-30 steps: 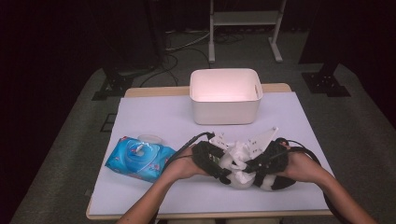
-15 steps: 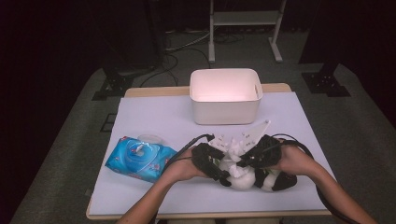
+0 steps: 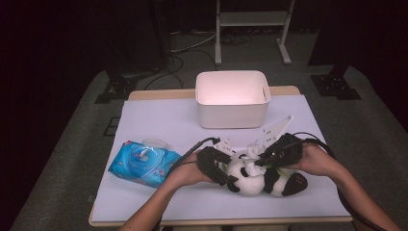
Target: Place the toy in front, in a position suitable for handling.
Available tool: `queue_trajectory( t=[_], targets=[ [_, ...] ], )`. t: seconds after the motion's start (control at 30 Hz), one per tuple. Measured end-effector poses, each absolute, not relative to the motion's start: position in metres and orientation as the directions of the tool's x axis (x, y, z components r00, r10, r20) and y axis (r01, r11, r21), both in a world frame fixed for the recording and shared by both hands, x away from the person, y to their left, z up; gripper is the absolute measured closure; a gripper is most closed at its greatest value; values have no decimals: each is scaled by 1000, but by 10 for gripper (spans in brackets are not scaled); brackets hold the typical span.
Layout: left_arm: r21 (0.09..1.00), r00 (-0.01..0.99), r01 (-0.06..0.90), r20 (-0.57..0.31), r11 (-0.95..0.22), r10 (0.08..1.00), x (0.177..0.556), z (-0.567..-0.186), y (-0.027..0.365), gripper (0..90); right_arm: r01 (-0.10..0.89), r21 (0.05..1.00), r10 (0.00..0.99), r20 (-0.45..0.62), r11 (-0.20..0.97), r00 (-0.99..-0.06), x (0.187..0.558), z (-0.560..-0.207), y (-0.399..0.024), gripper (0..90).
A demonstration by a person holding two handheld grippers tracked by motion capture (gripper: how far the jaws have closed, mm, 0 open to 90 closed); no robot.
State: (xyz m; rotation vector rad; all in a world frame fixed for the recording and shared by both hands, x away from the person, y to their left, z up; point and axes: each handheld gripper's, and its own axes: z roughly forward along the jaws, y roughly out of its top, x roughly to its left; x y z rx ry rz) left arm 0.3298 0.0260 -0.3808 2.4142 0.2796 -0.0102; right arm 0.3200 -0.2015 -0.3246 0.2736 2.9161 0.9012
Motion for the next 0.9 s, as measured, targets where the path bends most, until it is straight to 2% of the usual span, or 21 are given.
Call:
queue_trajectory(
  t=[0.17,0.3,0.5,0.7,0.9],
  targets=[
    [639,976,206,-83,-741,200,331,-381,24,198,131,565,165,-9,814,-986,311,-333,-197,830],
    [646,976,210,-98,-734,194,331,-382,21,187,122,575,156,-9,809,-988,304,-338,-196,830],
    [639,984,173,-84,-749,156,328,-384,17,270,94,575,134,-28,813,-991,295,-338,-194,829],
    [645,987,155,-66,-749,147,323,-384,17,280,87,601,137,-39,794,-990,302,-328,-187,830],
    [651,987,152,-62,-744,147,322,-385,19,280,97,568,147,-44,817,-988,317,-327,-183,830]
  ],
)
